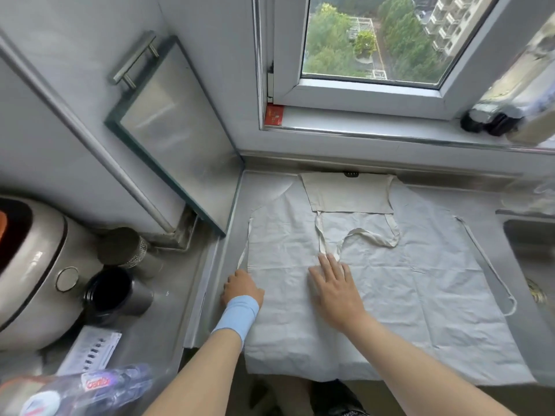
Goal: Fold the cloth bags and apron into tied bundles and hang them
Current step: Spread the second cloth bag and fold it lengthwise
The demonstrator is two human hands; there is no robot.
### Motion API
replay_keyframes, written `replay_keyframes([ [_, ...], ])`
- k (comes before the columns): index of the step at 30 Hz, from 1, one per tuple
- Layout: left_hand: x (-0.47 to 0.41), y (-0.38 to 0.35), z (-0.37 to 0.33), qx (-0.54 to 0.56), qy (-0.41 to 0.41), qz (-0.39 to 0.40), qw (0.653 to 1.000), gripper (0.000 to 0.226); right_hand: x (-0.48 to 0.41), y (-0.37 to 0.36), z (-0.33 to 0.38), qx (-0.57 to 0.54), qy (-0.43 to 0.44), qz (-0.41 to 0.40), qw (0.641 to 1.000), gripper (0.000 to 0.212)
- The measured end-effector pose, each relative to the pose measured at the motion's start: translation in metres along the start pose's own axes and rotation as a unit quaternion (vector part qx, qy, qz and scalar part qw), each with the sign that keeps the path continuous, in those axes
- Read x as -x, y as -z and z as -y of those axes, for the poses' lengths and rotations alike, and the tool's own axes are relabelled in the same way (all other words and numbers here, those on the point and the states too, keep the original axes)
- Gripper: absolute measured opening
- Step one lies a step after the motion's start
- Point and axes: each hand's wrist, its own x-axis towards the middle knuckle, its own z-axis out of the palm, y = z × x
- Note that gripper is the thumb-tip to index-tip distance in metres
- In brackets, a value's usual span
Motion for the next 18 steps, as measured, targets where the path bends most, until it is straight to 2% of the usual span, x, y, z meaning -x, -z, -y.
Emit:
replay_keyframes([
  [3, -0.004, 0.004, 0.0, 0.011, -0.032, 0.005, 0.999, 0.018, 0.014, -0.001, 0.0, -0.026, -0.028, 0.024, 0.999, 0.045],
  [5, -0.001, 0.003, 0.0, 0.053, -0.051, -0.001, 0.997, 0.017, 0.026, -0.003, -0.001, -0.036, -0.033, 0.047, 0.998, 0.046],
  [8, 0.008, 0.004, 0.0, 0.197, -0.073, 0.0, 0.978, 0.011, 0.037, -0.003, -0.005, -0.039, -0.022, 0.088, 0.995, 0.066],
  [10, 0.017, 0.008, 0.007, 0.254, -0.057, 0.019, 0.965, 0.022, 0.037, -0.001, -0.006, -0.03, -0.014, 0.108, 0.994, 0.077],
  [11, 0.02, 0.009, 0.013, 0.263, -0.043, 0.045, 0.963, 0.036, 0.035, -0.001, -0.006, -0.03, -0.014, 0.119, 0.992, 0.081],
  [13, 0.027, 0.009, 0.028, 0.264, -0.01, 0.126, 0.956, 0.067, 0.033, 0.0, -0.005, -0.02, -0.013, 0.139, 0.99, 0.086],
  [14, 0.031, 0.008, 0.036, 0.271, 0.003, 0.17, 0.948, 0.071, 0.033, 0.0, -0.005, -0.015, -0.013, 0.145, 0.989, 0.087],
  [16, 0.043, 0.004, 0.051, 0.286, 0.021, 0.237, 0.928, 0.061, 0.035, -0.003, -0.005, -0.027, -0.015, 0.144, 0.989, 0.088],
  [18, 0.058, 0.0, 0.058, 0.263, 0.012, 0.278, 0.924, 0.051, 0.043, -0.005, -0.009, -0.057, -0.003, 0.103, 0.993, 0.077],
])
